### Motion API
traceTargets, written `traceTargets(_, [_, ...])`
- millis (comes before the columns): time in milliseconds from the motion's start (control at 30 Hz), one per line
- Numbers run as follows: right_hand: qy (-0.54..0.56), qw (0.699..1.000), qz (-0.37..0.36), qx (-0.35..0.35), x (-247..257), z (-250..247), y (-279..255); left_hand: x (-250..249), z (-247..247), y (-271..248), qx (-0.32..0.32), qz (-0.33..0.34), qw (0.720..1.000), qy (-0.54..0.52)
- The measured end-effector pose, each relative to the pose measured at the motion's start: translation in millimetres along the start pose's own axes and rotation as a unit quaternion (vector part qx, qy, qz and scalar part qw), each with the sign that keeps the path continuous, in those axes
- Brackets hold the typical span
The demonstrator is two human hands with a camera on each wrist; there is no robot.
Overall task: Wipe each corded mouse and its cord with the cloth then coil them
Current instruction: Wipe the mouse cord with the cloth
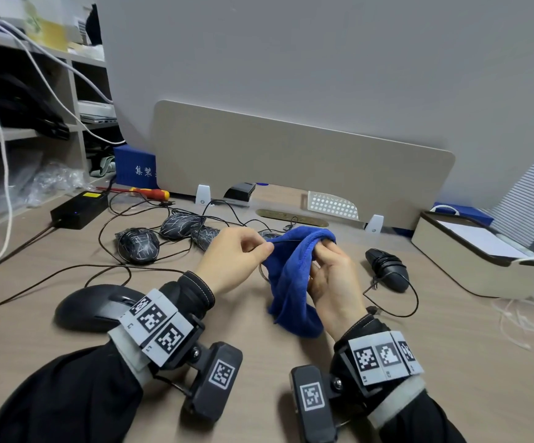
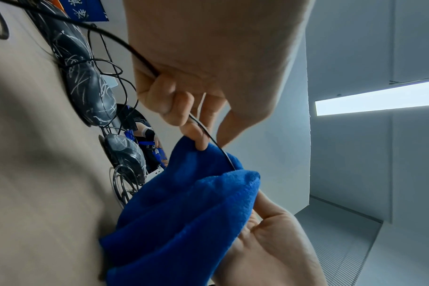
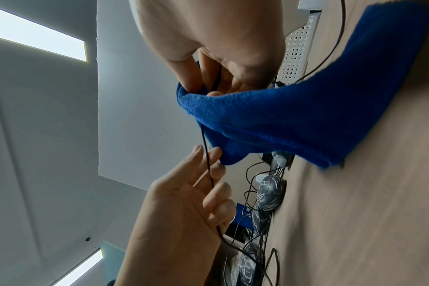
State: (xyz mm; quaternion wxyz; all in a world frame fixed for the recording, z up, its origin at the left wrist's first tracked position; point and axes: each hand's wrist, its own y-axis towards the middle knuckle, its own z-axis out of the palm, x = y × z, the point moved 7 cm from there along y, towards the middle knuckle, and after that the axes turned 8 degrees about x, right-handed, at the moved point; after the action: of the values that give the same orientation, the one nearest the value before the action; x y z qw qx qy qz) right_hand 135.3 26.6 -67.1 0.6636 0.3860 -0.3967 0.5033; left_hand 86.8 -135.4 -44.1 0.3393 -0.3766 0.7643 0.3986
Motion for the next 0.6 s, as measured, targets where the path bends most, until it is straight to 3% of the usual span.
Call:
traceTargets(233, [0.017, 0.998, 0.026, 0.051, -5.0, 11.9, -3.5, -9.6, 12.2, -6.1, 0.067, 0.034, 0.997, 0.005])
traceTargets(367, [0.015, 0.999, 0.018, 0.044, -0.6, 11.0, -6.1, -16.1, 16.4, -7.7, 0.101, 0.048, 0.994, 0.012])
traceTargets(600, [0.064, 0.995, -0.004, -0.074, 3.6, -17.8, 8.1, -7.4, 0.5, -2.4, 0.086, 0.021, 0.995, 0.043])
